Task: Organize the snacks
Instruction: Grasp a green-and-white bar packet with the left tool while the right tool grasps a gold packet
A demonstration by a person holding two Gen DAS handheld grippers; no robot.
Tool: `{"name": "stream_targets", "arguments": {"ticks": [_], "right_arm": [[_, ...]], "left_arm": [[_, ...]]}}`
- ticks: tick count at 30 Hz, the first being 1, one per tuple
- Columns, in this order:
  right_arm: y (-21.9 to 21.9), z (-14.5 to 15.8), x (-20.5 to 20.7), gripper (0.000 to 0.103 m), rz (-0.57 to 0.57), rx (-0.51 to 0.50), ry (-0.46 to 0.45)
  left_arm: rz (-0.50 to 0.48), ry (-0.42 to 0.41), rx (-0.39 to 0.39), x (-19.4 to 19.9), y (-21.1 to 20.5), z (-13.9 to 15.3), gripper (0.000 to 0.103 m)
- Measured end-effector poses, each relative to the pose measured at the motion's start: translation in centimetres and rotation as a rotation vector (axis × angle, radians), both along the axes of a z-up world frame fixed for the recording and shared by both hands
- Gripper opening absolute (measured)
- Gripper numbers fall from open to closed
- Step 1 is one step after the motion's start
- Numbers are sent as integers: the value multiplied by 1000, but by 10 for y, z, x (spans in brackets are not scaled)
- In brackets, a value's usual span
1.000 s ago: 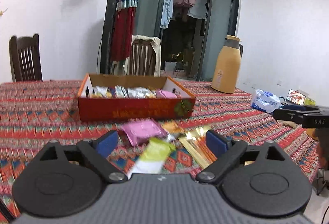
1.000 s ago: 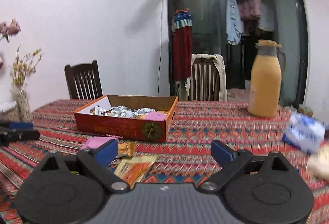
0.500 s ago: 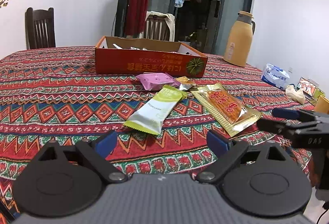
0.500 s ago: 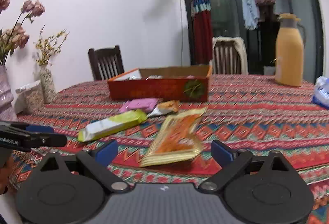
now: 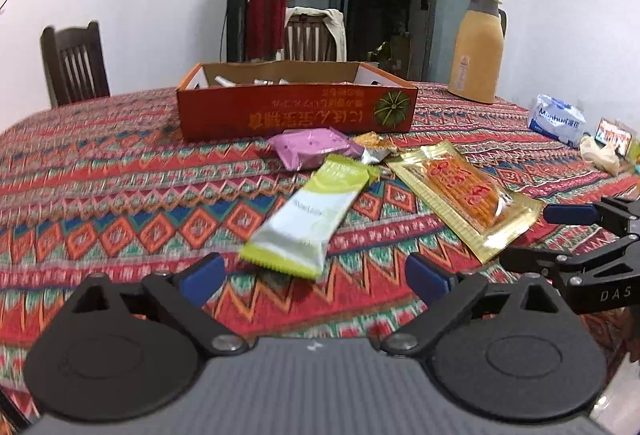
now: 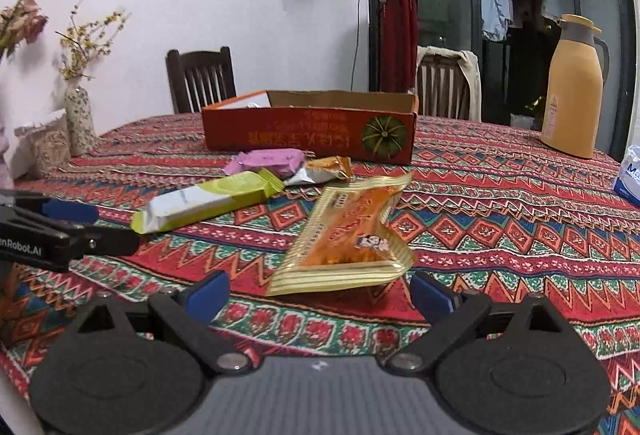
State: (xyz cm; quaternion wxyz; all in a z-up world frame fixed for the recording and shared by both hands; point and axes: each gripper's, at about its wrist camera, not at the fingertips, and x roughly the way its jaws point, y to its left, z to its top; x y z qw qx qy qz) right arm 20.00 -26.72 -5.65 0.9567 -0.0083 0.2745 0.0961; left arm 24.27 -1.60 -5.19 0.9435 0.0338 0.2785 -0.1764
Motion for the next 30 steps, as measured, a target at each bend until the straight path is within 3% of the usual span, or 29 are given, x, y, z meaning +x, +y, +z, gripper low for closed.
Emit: {"name": "stream_targets", "arguments": {"ticks": [5, 9, 13, 14, 16, 17, 18, 30], "right_arm": [[-4, 7, 22, 93, 12, -23, 32], [-6, 13, 49, 93, 9, -43, 63], [-10, 8, 80, 90, 13, 2, 97], [-10, 6, 87, 85, 17, 19, 111], [-9, 1, 98, 71, 22, 25, 142], [-7, -2, 100, 62, 21, 10, 144], [-5, -4, 100, 59, 18, -8, 135], [-11, 0, 72, 32, 40, -19, 96]], "left_arm": [[-4, 23, 65, 38, -17, 0, 100], [-63, 51, 85, 63, -29, -3, 96], [-79, 104, 69, 82, -34, -9, 72], [-70, 121, 54, 87, -34, -12, 69], [-48, 100, 55, 87, -34, -12, 50], [-48, 100, 48, 86, -32, -11, 47], [-48, 101, 32, 85, -30, -11, 39], [-26, 97, -58, 53, -18, -3, 35]]}}
